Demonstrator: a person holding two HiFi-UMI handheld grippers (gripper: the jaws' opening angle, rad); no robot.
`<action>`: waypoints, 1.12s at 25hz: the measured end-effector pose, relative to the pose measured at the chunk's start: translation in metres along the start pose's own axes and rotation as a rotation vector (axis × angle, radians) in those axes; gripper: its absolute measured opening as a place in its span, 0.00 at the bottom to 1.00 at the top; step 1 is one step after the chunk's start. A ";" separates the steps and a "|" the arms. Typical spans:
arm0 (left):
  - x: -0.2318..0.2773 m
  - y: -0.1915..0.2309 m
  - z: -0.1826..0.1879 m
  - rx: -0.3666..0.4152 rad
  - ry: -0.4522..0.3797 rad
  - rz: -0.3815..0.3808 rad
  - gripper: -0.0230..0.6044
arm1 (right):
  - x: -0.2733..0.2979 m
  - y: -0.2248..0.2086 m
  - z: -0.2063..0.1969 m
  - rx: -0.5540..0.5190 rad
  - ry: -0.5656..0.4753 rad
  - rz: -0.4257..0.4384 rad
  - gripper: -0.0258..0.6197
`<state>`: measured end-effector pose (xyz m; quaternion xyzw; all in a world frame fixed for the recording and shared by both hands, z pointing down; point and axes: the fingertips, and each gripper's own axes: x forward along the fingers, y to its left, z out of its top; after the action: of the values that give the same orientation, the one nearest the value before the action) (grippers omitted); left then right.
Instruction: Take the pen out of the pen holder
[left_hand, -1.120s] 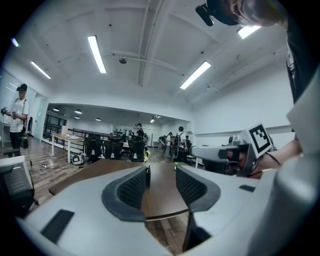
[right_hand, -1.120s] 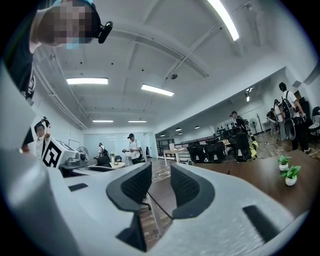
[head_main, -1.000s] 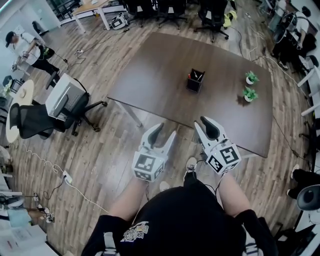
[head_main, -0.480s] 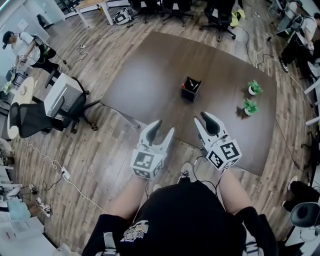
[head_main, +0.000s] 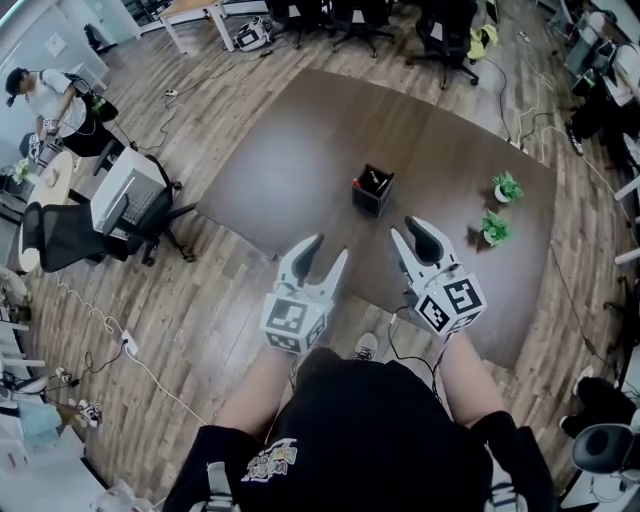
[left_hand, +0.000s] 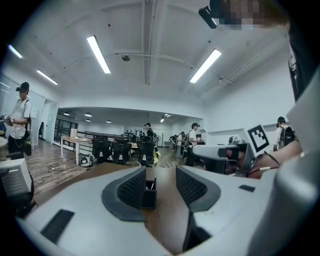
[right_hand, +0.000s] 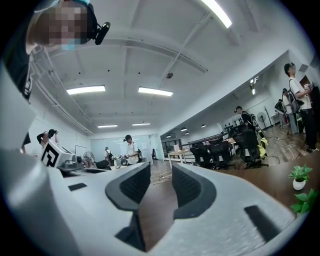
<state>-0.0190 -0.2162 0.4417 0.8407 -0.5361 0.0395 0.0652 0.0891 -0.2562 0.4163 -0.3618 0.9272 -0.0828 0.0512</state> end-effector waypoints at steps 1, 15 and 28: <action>0.002 0.000 0.000 0.001 -0.001 0.000 0.30 | 0.000 -0.001 0.001 -0.002 -0.002 0.000 0.26; 0.047 0.008 0.007 -0.001 -0.014 -0.056 0.30 | -0.004 -0.039 0.004 -0.021 -0.005 -0.086 0.27; 0.113 0.057 -0.005 -0.005 0.047 -0.221 0.30 | 0.045 -0.068 0.001 -0.005 0.007 -0.267 0.28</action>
<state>-0.0231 -0.3404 0.4662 0.8934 -0.4386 0.0507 0.0837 0.1015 -0.3366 0.4263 -0.4818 0.8711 -0.0878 0.0358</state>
